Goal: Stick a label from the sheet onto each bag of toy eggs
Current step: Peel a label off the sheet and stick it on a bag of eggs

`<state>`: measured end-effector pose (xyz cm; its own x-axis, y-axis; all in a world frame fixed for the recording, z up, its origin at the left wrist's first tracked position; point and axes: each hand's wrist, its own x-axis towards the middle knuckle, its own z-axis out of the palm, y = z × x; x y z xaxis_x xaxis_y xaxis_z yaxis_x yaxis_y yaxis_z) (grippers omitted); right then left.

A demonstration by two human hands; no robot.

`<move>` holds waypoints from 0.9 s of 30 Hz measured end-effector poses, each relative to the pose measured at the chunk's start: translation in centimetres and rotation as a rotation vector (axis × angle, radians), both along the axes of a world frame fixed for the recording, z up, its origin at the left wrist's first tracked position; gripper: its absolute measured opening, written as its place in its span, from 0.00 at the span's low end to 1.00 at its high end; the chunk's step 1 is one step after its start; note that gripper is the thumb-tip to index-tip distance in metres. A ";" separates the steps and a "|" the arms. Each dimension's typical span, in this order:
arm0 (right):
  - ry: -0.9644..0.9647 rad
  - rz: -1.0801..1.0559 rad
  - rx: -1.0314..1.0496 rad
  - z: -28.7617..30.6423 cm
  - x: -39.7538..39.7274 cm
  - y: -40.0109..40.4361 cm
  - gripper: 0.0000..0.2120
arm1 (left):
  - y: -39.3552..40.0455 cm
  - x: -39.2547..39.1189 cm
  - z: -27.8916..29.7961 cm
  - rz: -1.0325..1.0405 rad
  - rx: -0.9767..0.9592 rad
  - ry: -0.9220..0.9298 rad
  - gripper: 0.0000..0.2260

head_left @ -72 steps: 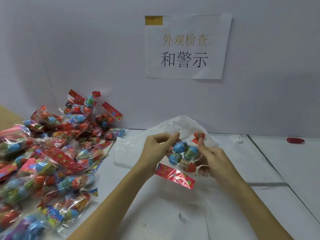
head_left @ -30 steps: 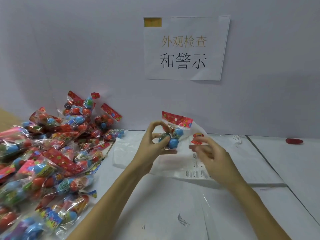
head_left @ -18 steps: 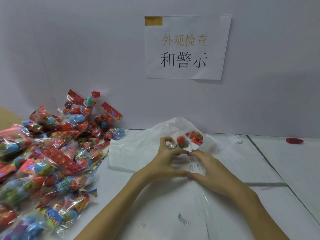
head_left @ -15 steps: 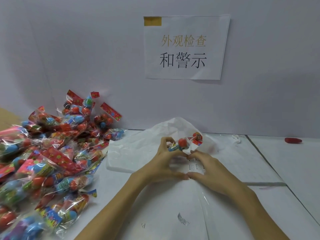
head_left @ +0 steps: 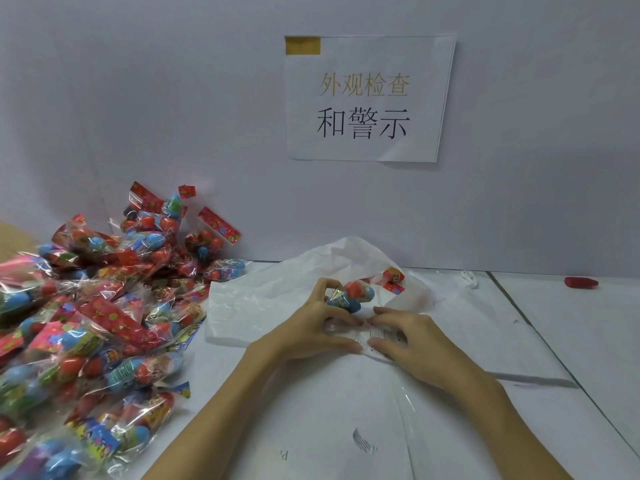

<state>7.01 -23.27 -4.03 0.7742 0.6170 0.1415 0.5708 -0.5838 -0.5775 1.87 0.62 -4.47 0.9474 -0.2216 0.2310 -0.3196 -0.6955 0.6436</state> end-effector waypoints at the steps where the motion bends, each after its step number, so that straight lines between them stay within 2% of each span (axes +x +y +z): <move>1: 0.004 0.010 0.025 0.0 -0.1 0.1 0.17 | 0.0 0.0 0.0 0.000 -0.015 -0.006 0.15; 8: 0.006 0.052 0.044 -0.2 -0.5 0.9 0.19 | 0.2 0.1 0.0 0.018 -0.036 -0.078 0.18; 12: -0.023 0.027 0.040 -0.1 -0.8 1.1 0.18 | 0.3 -0.1 0.4 0.007 -0.073 -0.087 0.11; 14: -0.022 0.026 0.059 -0.1 -0.7 1.1 0.14 | 0.3 -0.1 0.5 -0.001 -0.063 -0.057 0.10; 16: -0.023 0.005 0.079 -0.1 -0.4 0.8 0.13 | 0.4 0.0 0.5 -0.001 -0.037 0.008 0.14; 18: -0.038 -0.008 0.036 -0.1 0.1 0.2 0.17 | 0.4 0.0 0.6 0.011 -0.005 0.085 0.19; 21: -0.037 -0.009 -0.047 -0.2 0.4 -0.2 0.22 | 0.4 0.0 0.7 0.022 0.037 0.144 0.20; 24: -0.059 -0.017 -0.057 -0.3 0.5 0.0 0.21 | 0.1 -0.1 0.4 0.053 0.018 0.102 0.19; 27: -0.077 -0.023 -0.054 -0.3 0.4 0.1 0.20 | -1.3 -0.2 -0.3 0.135 0.043 -0.043 0.15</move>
<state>7.40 -23.19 -4.31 0.7763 0.6073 0.1687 0.5985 -0.6261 -0.4998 1.68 -0.66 -4.76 0.9586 -0.1030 0.2655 -0.2479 -0.7606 0.6001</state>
